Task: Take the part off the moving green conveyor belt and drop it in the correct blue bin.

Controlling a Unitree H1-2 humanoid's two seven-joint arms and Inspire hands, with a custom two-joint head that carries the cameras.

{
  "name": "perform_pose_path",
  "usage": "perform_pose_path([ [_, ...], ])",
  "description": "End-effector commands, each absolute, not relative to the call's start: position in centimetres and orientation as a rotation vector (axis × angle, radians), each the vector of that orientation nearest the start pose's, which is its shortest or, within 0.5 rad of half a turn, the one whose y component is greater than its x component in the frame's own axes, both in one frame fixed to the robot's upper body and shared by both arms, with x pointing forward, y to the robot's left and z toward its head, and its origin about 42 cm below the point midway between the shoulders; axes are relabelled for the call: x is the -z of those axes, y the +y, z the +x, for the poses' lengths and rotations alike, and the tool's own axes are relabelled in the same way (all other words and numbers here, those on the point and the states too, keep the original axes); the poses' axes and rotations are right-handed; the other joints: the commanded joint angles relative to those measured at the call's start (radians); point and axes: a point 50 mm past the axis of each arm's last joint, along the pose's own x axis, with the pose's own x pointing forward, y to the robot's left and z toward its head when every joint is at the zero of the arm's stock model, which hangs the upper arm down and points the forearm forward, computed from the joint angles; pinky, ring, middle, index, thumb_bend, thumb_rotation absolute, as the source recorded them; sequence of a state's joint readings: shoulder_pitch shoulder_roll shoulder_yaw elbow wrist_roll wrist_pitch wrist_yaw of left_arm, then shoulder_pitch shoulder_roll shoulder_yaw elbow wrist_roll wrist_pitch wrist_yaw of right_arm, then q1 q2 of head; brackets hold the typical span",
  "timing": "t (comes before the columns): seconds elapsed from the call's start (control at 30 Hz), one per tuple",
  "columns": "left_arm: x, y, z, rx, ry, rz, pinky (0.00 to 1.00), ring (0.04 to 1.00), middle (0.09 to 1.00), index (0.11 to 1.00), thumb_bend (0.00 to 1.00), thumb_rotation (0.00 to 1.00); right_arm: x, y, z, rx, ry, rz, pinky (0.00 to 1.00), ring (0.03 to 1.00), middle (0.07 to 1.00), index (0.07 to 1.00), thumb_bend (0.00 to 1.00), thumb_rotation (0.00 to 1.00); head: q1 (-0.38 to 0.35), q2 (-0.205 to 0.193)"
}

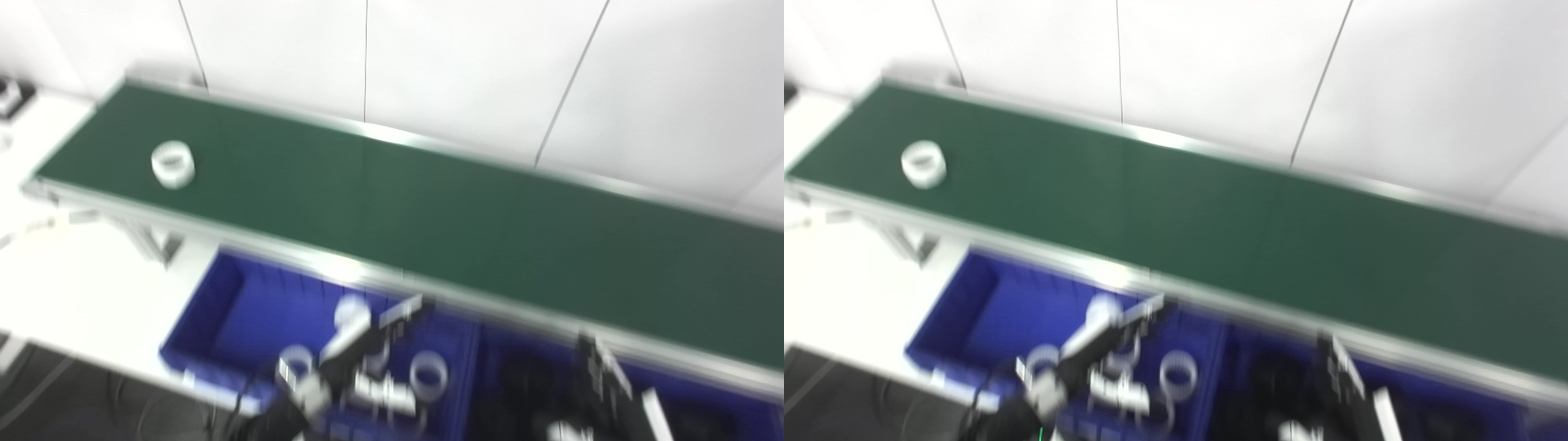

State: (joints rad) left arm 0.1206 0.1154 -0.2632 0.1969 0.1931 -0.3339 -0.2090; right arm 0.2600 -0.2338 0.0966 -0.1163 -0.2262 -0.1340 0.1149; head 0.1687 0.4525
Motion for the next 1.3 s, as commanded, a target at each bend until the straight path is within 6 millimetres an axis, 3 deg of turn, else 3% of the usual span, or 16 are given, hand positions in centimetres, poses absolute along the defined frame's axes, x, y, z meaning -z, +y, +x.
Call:
perform_pose_path([
  [0.0,-3.6,17.1,22.6,0.513,-0.088,0.258,0.84,0.932,0.968,0.946,0.88,0.25,-8.4,-25.9,19.5,-0.228,-0.053,-0.423,0.78,0.857,0.903,0.928,0.67,0.23,0.002,-0.012],
  [0.23,-3.2,17.2,22.9,0.507,-0.084,0.269,0.82,0.922,0.954,0.926,0.91,0.22,-7.9,-25.9,19.7,-0.231,-0.037,-0.424,0.77,0.854,0.898,0.922,0.69,0.24,0.005,-0.043],
  [0.77,-3.4,17.2,22.8,0.488,-0.126,0.242,0.81,0.911,0.943,0.920,0.93,0.22,-7.7,-25.8,19.8,-0.233,-0.052,-0.419,0.77,0.851,0.886,0.913,0.70,0.24,0.001,-0.051],
  [1.07,-6.7,16.4,22.9,0.421,-0.251,0.170,0.73,0.869,0.914,0.900,0.93,0.26,-7.7,-25.8,19.9,-0.232,-0.055,-0.417,0.76,0.851,0.887,0.914,0.70,0.19,-0.007,-0.044],
  [1.27,-10.3,16.5,23.8,0.401,-0.350,0.162,0.74,0.879,0.922,0.905,0.91,0.29,-7.8,-25.6,20.1,-0.224,-0.059,-0.417,0.76,0.843,0.883,0.911,0.71,0.23,-0.010,-0.043],
])
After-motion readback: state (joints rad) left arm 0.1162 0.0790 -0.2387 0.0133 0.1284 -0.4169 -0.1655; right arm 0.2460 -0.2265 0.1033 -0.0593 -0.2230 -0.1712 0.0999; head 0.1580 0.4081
